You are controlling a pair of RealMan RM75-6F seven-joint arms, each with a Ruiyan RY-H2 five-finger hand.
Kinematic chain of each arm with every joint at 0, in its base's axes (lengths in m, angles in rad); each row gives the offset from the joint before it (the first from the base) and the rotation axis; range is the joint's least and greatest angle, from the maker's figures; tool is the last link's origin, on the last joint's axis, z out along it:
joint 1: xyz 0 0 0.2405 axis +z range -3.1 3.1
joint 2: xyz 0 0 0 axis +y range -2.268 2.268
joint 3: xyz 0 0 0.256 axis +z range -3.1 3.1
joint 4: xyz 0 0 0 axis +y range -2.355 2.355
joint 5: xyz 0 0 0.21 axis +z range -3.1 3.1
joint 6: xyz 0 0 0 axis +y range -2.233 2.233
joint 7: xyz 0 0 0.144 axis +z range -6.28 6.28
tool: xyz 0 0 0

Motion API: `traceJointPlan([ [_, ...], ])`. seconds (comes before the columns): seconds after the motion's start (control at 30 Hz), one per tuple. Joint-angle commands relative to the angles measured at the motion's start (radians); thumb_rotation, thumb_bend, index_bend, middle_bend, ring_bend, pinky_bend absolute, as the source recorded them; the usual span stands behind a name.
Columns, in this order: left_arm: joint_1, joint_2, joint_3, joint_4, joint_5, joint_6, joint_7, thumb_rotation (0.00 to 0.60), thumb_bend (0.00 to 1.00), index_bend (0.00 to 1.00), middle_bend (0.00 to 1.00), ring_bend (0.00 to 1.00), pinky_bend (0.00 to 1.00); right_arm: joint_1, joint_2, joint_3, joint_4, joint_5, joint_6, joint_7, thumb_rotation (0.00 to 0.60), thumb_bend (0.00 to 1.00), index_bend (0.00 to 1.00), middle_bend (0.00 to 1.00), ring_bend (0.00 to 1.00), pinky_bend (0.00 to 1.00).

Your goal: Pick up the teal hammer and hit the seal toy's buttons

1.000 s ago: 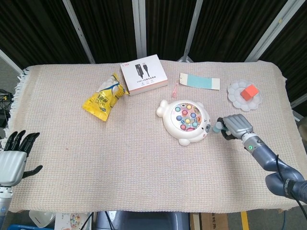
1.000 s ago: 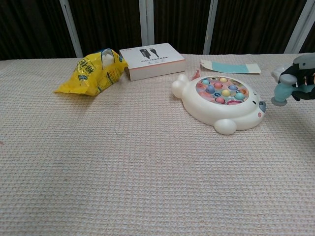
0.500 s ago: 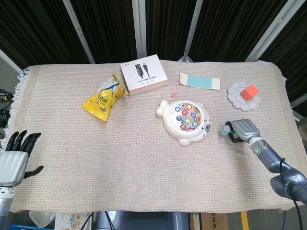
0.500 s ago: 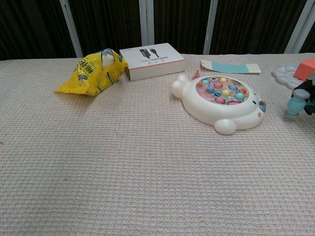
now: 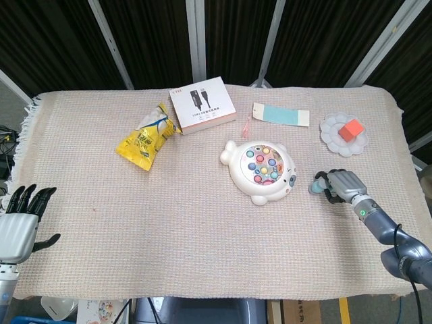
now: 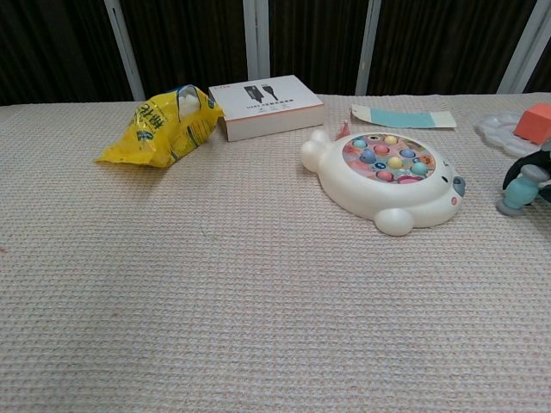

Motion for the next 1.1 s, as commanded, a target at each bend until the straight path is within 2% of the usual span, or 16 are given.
traceJointPlan([
  [0.03, 0.000, 0.000, 0.000, 0.000, 0.001, -0.001, 0.000, 0.600, 0.09, 0.11, 0.12, 0.01, 0.02, -0.001, 0.002, 0.001, 0.000, -0.003, 0.000, 0.002, 0.600, 0.65, 0.22, 0.33, 0.18, 0.16],
  [0.13, -0.001, -0.001, 0.000, 0.001, 0.001, -0.002, -0.002, 0.600, 0.09, 0.11, 0.12, 0.01, 0.02, -0.001, 0.003, 0.001, -0.001, -0.005, -0.004, 0.004, 0.600, 0.65, 0.19, 0.32, 0.16, 0.15],
  [0.27, -0.001, -0.001, 0.000, 0.002, 0.000, -0.004, -0.005, 0.600, 0.09, 0.11, 0.12, 0.01, 0.02, -0.002, 0.003, 0.003, 0.000, -0.005, -0.007, 0.003, 0.600, 0.58, 0.14, 0.29, 0.14, 0.13],
  [0.47, -0.002, -0.001, -0.001, 0.005, 0.000, -0.006, -0.009, 0.600, 0.09, 0.12, 0.12, 0.01, 0.02, -0.003, 0.005, 0.006, -0.005, -0.002, -0.011, -0.004, 0.600, 0.54, 0.09, 0.27, 0.12, 0.10],
  [0.7, -0.002, -0.003, 0.000, 0.007, 0.001, -0.006, -0.011, 0.600, 0.09, 0.12, 0.12, 0.01, 0.02, -0.003, 0.005, 0.014, -0.008, 0.007, -0.016, -0.012, 0.600, 0.53, 0.00, 0.21, 0.07, 0.06],
  [0.9, 0.000, -0.003, 0.000, 0.007, 0.001, -0.004, -0.011, 0.600, 0.09, 0.12, 0.12, 0.01, 0.01, 0.001, 0.010, 0.023, -0.013, 0.014, -0.019, -0.021, 0.600, 0.53, 0.00, 0.12, 0.00, 0.00],
  [1.1, -0.002, -0.003, 0.000, 0.006, 0.004, -0.005, -0.011, 0.600, 0.09, 0.12, 0.12, 0.01, 0.01, 0.003, 0.022, 0.030, -0.031, 0.025, -0.028, -0.038, 0.600, 0.53, 0.00, 0.02, 0.00, 0.00],
])
